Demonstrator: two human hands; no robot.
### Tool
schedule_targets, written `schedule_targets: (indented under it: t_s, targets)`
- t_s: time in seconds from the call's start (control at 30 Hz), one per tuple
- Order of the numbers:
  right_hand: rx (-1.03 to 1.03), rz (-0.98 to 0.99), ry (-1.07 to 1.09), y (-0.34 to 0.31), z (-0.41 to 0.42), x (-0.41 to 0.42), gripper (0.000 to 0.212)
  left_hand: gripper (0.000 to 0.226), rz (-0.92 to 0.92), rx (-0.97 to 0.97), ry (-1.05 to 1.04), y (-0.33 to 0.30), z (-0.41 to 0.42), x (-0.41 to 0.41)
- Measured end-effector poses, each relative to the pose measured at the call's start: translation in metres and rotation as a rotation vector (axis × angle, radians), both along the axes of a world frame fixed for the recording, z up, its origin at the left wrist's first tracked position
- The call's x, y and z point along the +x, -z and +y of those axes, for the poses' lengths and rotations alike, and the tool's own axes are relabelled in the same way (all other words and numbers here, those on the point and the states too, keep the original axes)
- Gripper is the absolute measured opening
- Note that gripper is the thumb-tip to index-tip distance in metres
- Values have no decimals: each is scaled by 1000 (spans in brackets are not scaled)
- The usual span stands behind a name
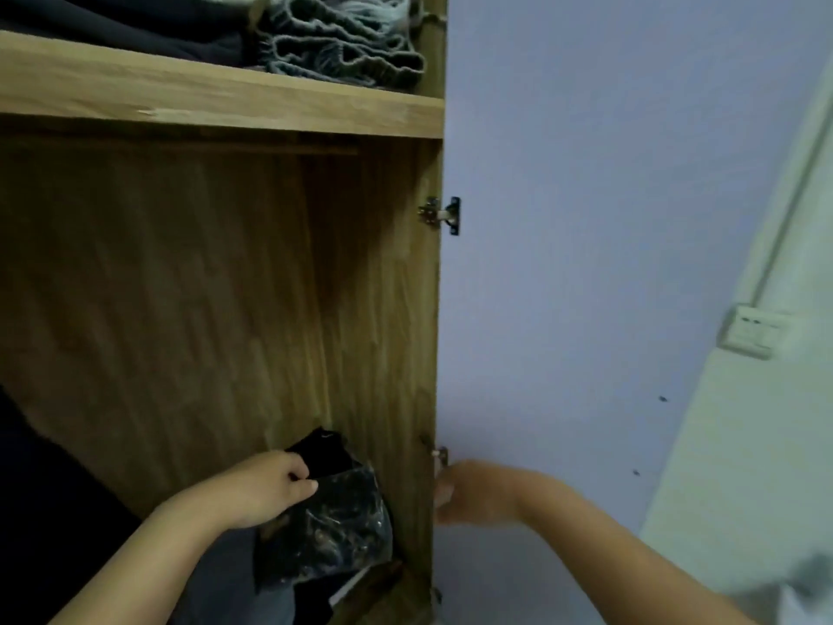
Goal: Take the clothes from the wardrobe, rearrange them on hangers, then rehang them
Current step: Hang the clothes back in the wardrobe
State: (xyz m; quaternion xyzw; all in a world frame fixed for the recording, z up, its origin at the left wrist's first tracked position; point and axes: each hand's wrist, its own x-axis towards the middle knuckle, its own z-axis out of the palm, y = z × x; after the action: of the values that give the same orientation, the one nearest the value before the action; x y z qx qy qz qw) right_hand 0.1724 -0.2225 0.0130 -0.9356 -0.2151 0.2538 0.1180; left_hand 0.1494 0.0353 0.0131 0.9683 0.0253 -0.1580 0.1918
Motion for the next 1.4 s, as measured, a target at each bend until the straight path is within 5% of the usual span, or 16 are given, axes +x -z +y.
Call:
schedule_targets:
  t_s: [0.47,0.9,1.1,1.4]
  targets:
    - [-45,41,440,30,-189,-186,50,27,119,209,635,38,-217,-52]
    - [-149,123,786,47,-430,-363,49,33,11,277,1122,73,-526,-148]
    - [-162,220,1002,60,-523,-441,43,39,116,203,1295,86,-651,-200]
    - [-74,261,1391,73,-637,-503,45,15,115,248,1628,95,-829,-218]
